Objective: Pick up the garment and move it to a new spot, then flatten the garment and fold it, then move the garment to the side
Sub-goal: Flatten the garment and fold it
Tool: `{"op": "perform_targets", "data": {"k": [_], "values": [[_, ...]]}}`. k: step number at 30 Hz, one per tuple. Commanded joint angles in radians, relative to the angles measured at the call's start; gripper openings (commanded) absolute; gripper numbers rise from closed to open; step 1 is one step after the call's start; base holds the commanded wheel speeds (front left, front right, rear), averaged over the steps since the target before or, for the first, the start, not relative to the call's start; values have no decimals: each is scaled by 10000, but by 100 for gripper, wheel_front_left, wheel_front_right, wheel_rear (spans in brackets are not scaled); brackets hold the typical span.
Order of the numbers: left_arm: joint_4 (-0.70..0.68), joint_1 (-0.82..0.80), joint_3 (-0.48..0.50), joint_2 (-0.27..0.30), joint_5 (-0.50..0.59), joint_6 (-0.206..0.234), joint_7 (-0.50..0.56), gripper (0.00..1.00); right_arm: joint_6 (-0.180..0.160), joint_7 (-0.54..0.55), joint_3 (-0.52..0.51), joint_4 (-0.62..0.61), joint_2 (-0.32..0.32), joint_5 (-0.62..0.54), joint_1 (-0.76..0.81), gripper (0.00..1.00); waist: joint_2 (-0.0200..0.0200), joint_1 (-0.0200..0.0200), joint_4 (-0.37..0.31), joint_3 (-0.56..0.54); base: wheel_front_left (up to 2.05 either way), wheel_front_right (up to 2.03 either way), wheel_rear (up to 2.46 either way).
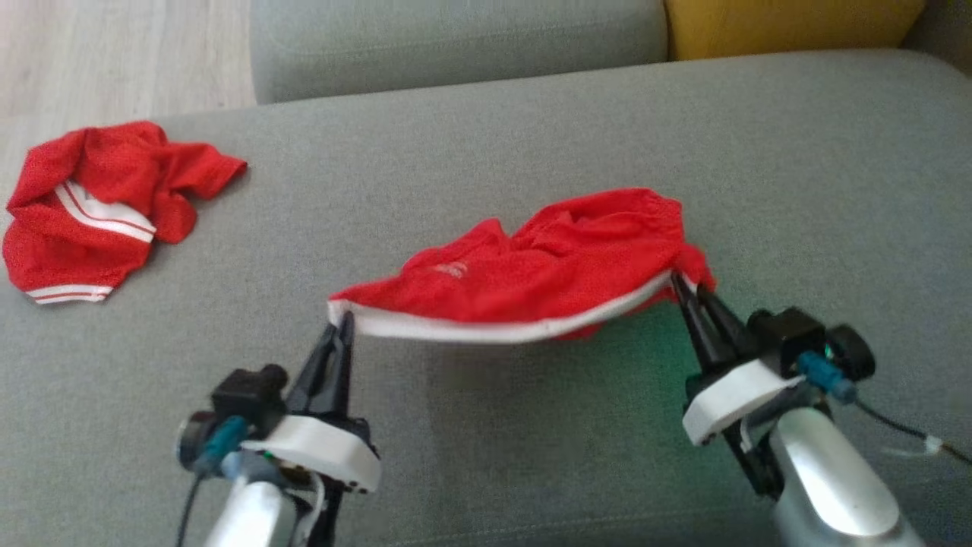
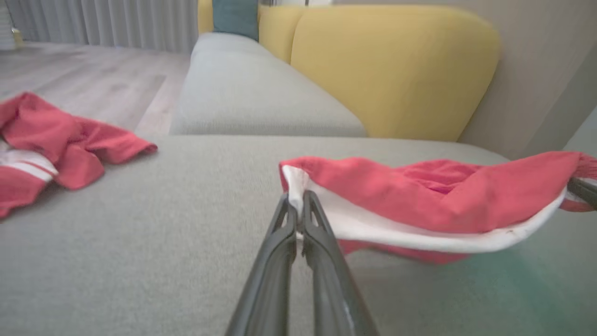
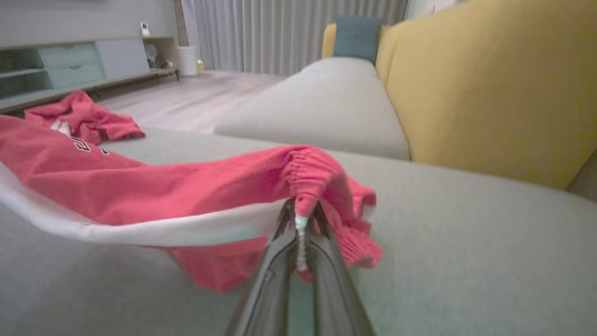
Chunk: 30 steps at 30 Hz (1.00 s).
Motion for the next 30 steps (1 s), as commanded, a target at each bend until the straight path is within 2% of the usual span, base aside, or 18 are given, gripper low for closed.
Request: {"op": "perform_targets", "data": {"k": [1,11,20,25,30], "values": [[-652,-198,491,227,117,53,-133,0,73,-121,195,-650,-108,100,-505,0,0,0,0,-116,0,0,0],[-4163,-146,1192,1067,841,120,-106,0,73,865,444,-4876,-696,473,-603,0,0,0,-121,-505,0,0,0],[-7735,-1225,1580,2152,1663,126,1090,0,73,2049,140,-8188,-1145,571,-647,0,0,0,-51,-528,0,0,0],[-8357,-2133,1867,2567,1625,-77,1871,0,73,2674,182,-9030,-1397,657,-898,0,0,0,24,-291,0,0,0],[-7242,-3442,2060,2814,1118,-514,2178,0,73,2981,653,-8311,-1445,937,-1761,0,0,0,133,254,0,0,0]]}}
